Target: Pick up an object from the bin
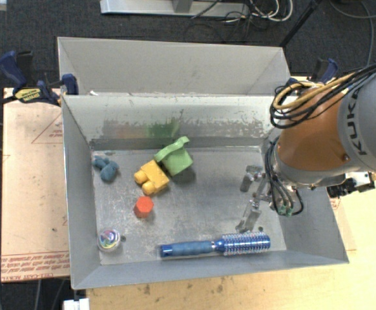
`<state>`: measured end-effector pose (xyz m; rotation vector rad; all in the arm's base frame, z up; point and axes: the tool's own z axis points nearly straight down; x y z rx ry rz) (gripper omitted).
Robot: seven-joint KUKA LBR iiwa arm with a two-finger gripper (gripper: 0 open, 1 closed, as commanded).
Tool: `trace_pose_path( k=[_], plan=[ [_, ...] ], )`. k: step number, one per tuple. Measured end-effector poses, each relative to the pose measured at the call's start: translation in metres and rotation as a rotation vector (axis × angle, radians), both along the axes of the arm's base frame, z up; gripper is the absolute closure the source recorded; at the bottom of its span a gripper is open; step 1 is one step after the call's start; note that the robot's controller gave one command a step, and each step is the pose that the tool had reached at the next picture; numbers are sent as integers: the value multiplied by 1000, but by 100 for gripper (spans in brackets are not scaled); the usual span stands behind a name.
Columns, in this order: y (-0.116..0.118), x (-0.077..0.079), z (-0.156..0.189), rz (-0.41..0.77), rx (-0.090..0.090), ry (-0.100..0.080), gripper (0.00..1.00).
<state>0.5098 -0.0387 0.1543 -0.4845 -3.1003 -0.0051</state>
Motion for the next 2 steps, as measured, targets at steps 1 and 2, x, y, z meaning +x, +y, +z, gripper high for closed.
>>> trace_pose_path(
  k=[1,2],
  plan=[
    [-23,-27,-77,161,0,2,0],
    [36,-25,-81,268,-2,-8,0]
  ],
)
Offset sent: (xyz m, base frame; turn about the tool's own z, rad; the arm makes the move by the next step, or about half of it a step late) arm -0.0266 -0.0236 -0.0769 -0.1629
